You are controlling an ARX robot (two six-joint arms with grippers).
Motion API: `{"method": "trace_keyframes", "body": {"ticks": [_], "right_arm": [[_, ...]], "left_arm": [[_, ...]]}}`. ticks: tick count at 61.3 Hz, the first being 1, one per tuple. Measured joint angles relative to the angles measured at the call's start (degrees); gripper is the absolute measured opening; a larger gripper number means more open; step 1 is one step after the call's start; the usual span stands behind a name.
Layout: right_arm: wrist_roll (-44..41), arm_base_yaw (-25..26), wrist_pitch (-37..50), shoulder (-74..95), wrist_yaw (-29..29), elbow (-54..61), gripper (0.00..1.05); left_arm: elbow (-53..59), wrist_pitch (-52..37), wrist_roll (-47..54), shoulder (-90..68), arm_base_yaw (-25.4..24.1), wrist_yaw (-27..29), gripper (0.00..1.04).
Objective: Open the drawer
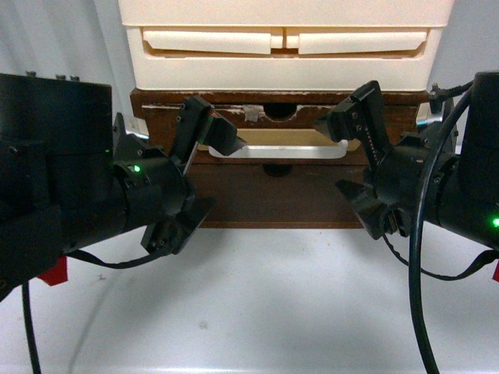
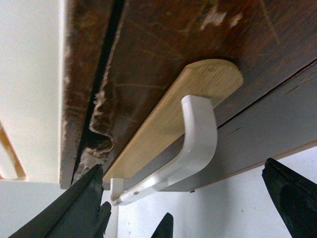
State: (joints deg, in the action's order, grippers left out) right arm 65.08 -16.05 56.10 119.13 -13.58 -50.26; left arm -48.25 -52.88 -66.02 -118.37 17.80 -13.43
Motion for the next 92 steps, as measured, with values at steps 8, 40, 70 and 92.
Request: {"method": "trace_keyframes", "body": {"ticks": [8, 40, 70, 92], "right_arm": [[0.48, 0.35, -1.27, 1.97, 0.31, -3.15, 0.98], [0.48, -1.33, -4.22, 5.42, 0.68, -8.31, 0.73], [9.62, -1.86, 0.07, 4.33, 0.00, -4.92, 0.19], [13.92, -6.27, 9.57, -6.88, 2.16, 14.43, 0.17]], "left_arm": [[-2.99, 0.74, -0.63, -1.86, -0.70, 0.09, 0.98], [-7.45, 0.59, -1.75, -4.04, -0.96, -0.04, 0.67], [-4.59, -3.63, -10.12, -2.95, -0.70, -1.66, 0.16], [13.14, -9.01, -12.52, 9.53, 1.68, -4.42, 0.15]]}}
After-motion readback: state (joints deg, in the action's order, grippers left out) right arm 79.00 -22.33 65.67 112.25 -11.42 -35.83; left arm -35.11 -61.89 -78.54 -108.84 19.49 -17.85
